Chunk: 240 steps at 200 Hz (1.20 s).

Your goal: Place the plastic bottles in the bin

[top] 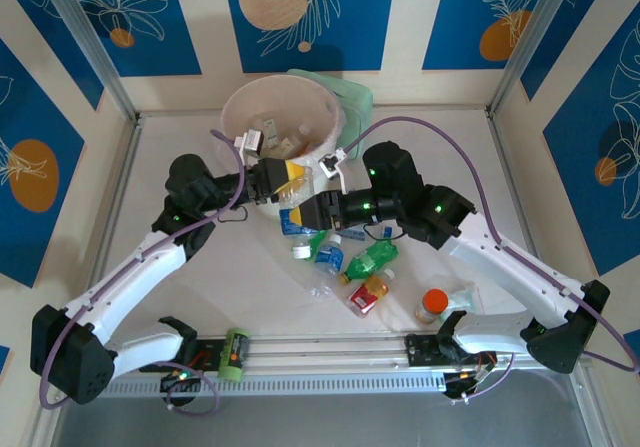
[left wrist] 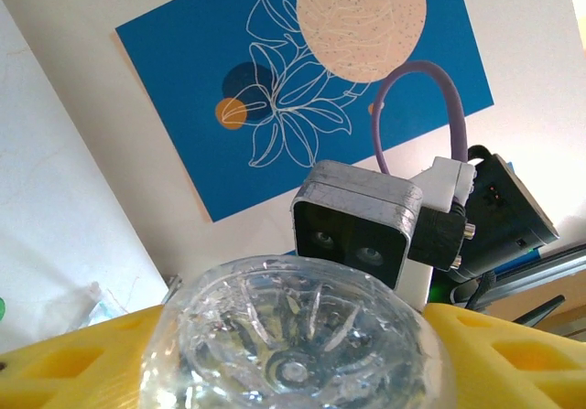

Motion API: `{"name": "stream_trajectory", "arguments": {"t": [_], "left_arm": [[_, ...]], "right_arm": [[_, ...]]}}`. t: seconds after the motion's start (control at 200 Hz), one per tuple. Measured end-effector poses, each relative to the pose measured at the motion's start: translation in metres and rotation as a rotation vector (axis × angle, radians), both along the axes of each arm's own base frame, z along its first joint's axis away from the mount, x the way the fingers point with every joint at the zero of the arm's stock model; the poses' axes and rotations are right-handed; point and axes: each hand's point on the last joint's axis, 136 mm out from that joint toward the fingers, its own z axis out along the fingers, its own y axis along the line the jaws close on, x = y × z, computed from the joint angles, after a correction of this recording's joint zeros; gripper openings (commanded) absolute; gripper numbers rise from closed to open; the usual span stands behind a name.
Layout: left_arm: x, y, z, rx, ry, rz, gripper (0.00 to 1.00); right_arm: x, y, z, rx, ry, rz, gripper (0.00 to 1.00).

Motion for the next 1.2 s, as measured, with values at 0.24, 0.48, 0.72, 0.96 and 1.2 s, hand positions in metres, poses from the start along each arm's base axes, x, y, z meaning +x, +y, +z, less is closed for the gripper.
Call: {"name": "stream_trajectory", "arguments": {"t": [0.24, 0.48, 0.72, 0.96, 1.2], "left_arm": [[0.0, 0.0, 0.0, 0.001, -0.006, 0.001, 0.57], [0.001, -0.002, 0.006, 0.002, -0.032, 0.0, 0.47], [0.01, -0.003, 0.025, 0.014, -0.066, 0.034, 0.47], [0.047, 0.021, 0.073, 0.081, -0.114, 0.216, 0.51], [0.125, 0.091, 0.091, 0.208, -0.034, 0.601, 0.5]], "right_arm": [[0.0, 0.0, 0.001, 0.002, 0.009, -0.005, 0.51], [0.001, -0.002, 0.005, 0.007, -0.002, -0.016, 0.63], [0.005, -0.015, 0.014, -0.003, -0.039, -0.083, 0.84], [0.016, -0.062, 0.043, 0.002, -0.12, -0.246, 0.89], [0.035, -0.105, 0.038, -0.047, -0.107, -0.427, 0.88]]}}
